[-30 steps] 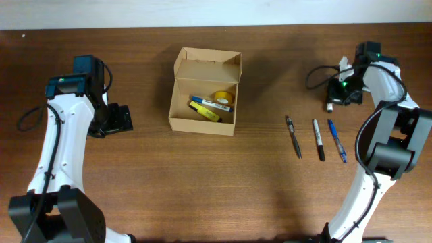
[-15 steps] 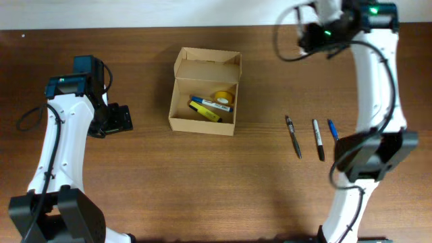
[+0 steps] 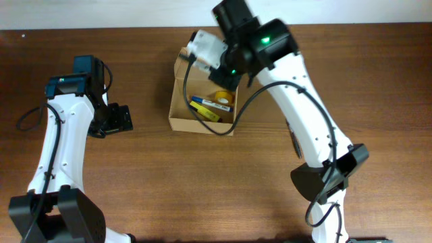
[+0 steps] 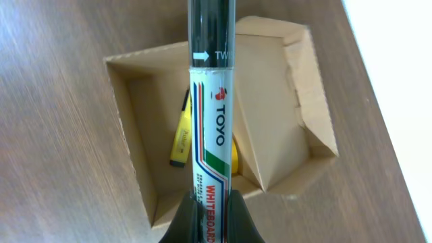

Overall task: Pack container
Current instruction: 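Carry the black marker with the right gripper into the box, then release the black marker in the box and lift the right gripper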

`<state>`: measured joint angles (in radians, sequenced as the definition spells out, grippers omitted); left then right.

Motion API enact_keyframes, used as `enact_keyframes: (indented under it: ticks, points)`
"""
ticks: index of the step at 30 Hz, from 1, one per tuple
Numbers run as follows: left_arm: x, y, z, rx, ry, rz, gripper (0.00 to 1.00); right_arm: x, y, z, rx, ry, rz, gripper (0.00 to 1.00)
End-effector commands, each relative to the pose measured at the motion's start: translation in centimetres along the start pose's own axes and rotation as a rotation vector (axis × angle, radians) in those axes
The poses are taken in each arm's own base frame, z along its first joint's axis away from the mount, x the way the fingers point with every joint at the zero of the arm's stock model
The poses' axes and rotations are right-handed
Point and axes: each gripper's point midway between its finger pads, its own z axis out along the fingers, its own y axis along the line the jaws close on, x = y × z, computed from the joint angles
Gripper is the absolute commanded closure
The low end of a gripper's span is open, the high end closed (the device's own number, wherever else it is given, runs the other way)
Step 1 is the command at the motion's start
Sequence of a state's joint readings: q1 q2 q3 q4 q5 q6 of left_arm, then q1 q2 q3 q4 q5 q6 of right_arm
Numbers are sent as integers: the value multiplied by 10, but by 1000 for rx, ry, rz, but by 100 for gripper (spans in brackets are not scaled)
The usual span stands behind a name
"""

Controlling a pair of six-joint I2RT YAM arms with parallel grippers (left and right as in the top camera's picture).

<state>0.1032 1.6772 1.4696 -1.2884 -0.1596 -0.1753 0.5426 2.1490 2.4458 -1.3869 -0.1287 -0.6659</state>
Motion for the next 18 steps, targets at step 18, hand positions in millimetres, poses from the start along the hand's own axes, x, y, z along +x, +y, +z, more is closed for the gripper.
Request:
enact_keyframes:
  ticks: [18]
  points:
    - [1, 0, -1, 7, -2, 8, 0, 56, 32, 135, -179, 112, -112, 96]
